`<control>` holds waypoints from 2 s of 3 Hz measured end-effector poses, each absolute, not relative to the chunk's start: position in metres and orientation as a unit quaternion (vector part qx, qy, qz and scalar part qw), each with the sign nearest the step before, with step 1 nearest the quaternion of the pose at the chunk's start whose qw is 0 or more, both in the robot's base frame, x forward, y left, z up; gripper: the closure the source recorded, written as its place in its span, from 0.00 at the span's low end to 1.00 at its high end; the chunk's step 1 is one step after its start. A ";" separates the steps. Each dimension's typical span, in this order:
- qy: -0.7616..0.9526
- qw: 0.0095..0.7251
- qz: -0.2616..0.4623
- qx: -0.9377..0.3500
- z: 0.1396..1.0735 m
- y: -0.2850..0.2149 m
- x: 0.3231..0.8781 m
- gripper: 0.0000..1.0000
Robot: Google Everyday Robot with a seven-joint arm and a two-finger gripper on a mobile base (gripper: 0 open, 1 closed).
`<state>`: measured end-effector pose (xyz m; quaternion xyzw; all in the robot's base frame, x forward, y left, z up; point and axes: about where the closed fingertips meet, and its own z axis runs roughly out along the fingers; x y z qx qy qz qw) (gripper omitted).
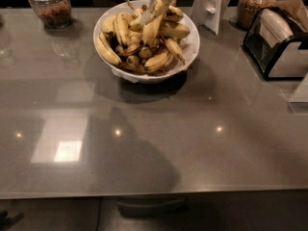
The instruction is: Pick banana from white bowl
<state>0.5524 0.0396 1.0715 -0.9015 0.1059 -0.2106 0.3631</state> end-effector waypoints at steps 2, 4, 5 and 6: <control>0.108 0.294 -0.251 -0.916 1.057 0.033 0.587 0.41; 0.134 0.235 -0.272 -0.923 1.042 0.011 0.619 0.38; 0.153 0.222 -0.269 -0.925 1.033 0.000 0.632 0.38; 0.167 0.217 -0.260 -0.926 1.024 -0.005 0.640 0.37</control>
Offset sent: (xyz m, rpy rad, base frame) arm 0.0615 -0.0157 -0.0298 -0.2457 -0.0712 -0.1072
